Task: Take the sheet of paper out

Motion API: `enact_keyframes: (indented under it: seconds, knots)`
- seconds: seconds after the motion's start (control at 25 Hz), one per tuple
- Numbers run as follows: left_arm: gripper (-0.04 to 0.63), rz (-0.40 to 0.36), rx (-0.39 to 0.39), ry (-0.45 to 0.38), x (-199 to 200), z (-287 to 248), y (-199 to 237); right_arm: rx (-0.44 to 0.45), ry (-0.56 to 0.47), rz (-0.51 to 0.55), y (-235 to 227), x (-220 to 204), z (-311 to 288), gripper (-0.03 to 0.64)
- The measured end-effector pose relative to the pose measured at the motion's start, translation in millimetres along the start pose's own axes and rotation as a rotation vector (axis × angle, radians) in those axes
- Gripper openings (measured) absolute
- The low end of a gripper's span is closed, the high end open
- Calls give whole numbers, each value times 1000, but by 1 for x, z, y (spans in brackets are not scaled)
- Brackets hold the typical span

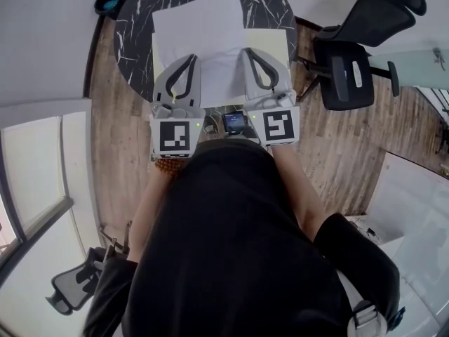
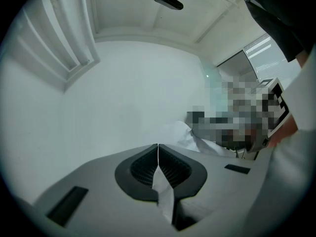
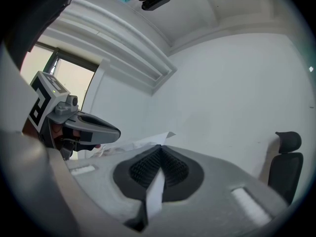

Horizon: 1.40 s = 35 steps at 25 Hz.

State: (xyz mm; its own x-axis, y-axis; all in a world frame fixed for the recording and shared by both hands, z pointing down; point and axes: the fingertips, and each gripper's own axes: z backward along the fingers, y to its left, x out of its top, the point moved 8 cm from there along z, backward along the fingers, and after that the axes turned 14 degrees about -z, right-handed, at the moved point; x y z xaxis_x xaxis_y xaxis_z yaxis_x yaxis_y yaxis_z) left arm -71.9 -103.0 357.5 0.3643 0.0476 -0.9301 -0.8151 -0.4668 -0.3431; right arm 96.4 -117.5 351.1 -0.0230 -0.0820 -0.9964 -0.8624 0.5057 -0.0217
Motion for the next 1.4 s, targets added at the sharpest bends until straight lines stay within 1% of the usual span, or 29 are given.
enact_keyframes:
  seconds: [0.16,0.32,0.44,0.56,0.64,0.76,0.8,0.96,1.12,1.28,1.4]
  knots:
    - [0,-3,-4,6,0,-2,0,0,-5,-6,-2,-1,0,-3]
    - [0,5,1,1,-1,-5,0,-11,12,10,-4,-2,-2,-3]
    - [0,-5,-3,21,-2,-5,0,-19,22,19,-5,-5,-3,-3]
    - [0,-24,-6,11,-4,-7,-2,-20,26,26,-6,-6,-3,-3]
    - [0,-17,-2,14,-4,-7,-3,-14,28,37,-6,-7,-4,-3]
    - [0,-82,-20,-15,-6,-10,-4,-12,33,40,-7,-7,-4,-3]
    - [0,-92,-24,-19,-7,-10,-5,-13,32,38,-8,-7,-3,-3]
    - [0,-65,-20,-4,-5,-11,-8,-18,33,39,-10,-7,-1,-3]
    - [0,-58,-22,5,-4,-10,-11,-26,37,42,-12,-9,2,-3]
    - [0,-97,-34,-14,-7,-9,-13,-29,38,47,-12,-11,4,-3]
    - [0,-97,-35,-14,-7,-8,-14,-30,40,54,-12,-12,5,-3]
